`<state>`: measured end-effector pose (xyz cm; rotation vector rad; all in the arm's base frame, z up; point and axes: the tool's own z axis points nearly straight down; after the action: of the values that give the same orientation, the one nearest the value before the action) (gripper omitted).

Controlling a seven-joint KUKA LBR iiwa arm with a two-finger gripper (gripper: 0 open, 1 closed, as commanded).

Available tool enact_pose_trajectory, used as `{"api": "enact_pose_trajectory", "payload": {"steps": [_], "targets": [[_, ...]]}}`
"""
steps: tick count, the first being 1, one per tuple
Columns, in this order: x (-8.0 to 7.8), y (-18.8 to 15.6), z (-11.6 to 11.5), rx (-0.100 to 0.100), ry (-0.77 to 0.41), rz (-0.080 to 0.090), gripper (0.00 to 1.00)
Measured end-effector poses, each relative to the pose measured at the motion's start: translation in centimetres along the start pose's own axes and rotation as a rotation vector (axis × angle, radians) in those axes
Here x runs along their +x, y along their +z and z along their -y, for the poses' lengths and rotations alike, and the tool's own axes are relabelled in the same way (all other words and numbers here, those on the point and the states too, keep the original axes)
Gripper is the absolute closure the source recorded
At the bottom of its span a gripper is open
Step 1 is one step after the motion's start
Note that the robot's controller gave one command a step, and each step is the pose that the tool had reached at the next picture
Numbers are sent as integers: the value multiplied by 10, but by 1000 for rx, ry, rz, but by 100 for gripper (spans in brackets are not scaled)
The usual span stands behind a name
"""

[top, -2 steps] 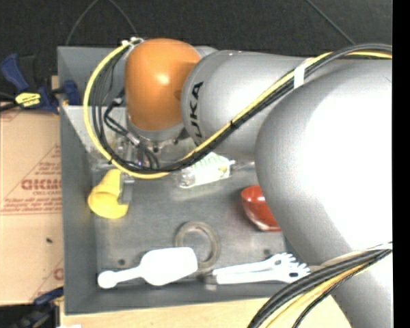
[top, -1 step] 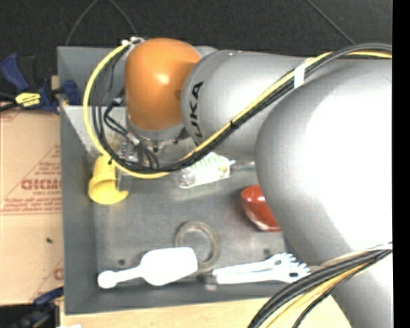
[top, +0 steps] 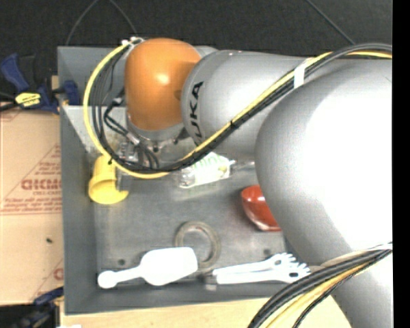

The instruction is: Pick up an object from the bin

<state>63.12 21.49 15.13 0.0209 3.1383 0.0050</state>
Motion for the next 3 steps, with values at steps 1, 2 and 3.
{"api": "enact_pose_trajectory", "payload": {"steps": [1, 2, 3], "targets": [[21, 44, -24, -7, -112, 22, 100], [17, 32, -17, -5, -110, 20, 100], [15, 40, -16, -11, -266, 42, 100]]}}
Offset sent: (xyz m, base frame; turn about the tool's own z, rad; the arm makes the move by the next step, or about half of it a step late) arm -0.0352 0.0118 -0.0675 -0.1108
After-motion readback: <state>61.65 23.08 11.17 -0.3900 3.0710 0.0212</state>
